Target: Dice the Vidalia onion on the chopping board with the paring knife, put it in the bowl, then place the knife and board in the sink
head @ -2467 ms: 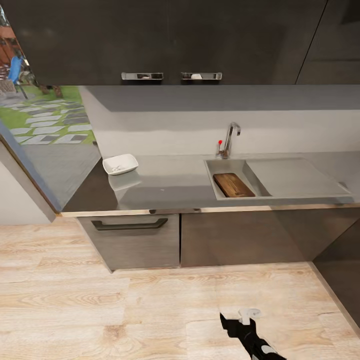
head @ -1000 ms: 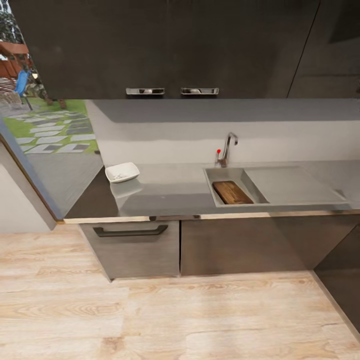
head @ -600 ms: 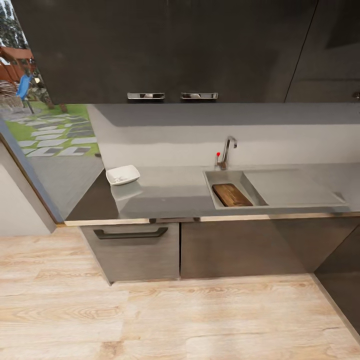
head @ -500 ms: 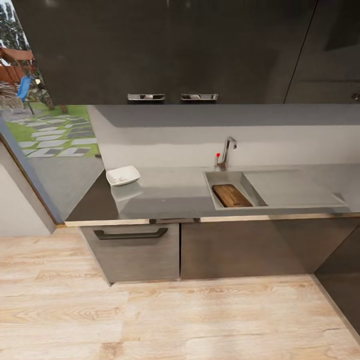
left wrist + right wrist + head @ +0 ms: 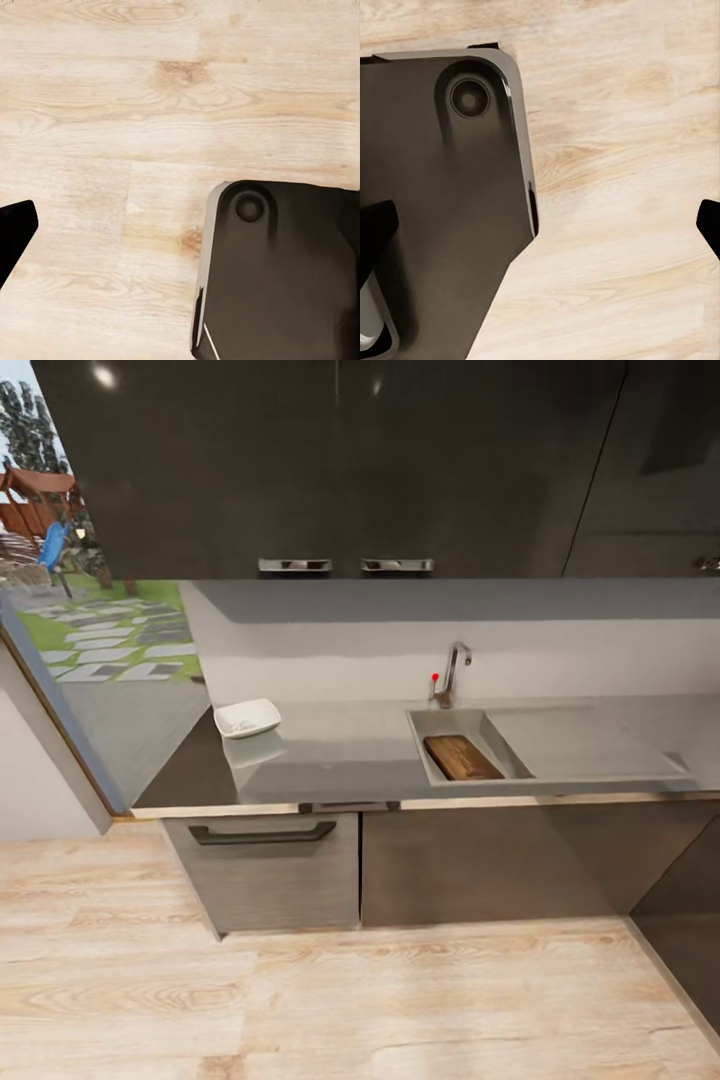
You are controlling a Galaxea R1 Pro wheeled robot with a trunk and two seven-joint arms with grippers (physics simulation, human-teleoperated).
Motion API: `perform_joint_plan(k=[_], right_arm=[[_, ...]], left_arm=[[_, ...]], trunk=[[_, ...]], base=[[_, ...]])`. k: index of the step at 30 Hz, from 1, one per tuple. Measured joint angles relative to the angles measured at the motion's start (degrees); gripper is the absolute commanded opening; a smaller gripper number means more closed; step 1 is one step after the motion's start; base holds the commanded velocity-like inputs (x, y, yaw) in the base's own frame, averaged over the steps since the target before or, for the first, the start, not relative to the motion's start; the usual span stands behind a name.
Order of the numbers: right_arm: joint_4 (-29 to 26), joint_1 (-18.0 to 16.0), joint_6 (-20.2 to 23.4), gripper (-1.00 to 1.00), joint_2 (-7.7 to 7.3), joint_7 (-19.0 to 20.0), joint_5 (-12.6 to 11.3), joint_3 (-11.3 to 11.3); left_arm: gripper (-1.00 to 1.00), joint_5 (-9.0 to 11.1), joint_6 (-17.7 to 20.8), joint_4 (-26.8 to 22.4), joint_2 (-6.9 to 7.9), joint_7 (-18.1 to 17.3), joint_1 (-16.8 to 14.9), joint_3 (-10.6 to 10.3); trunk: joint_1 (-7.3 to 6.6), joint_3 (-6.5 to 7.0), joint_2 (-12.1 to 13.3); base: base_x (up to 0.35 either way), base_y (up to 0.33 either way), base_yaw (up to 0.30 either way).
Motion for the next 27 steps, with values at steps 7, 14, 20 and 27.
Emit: perform_joint_plan(k=[7, 14, 20, 27], right_arm=[[0.02, -0.01, 0.00, 1.00, -0.30, 0.35, 0.00, 0.02], [0.02, 0.00, 0.00, 1.00, -0.27, 0.33, 0.00, 0.03], [0.02, -0.01, 0.00, 1.00, -0.26, 0.30, 0.00, 0.07], [0.02, 0.01, 0.00, 1.00, -0.25, 0.26, 0.00, 0.10]], left_arm=[[1.00, 0.00, 0.00, 0.00, 0.03, 0.00, 0.00, -0.02], [1.00, 0.01, 0.00, 0.00, 0.03, 0.00, 0.00, -0.01], [1.00, 0.01, 0.00, 0.00, 0.02, 0.00, 0.00, -0.02], [1.00, 0.01, -0.02, 0.00, 0.02, 0.00, 0.00, -0.02]], trunk=[[0.00, 0.64, 0.00], [0.00, 1.29, 0.00], [0.00, 1.84, 0.00], [0.00, 2.48, 0.00]], base=[[0.000, 0.000, 0.000], [0.000, 0.000, 0.000], [0.000, 0.000, 0.000], [0.000, 0.000, 0.000]])
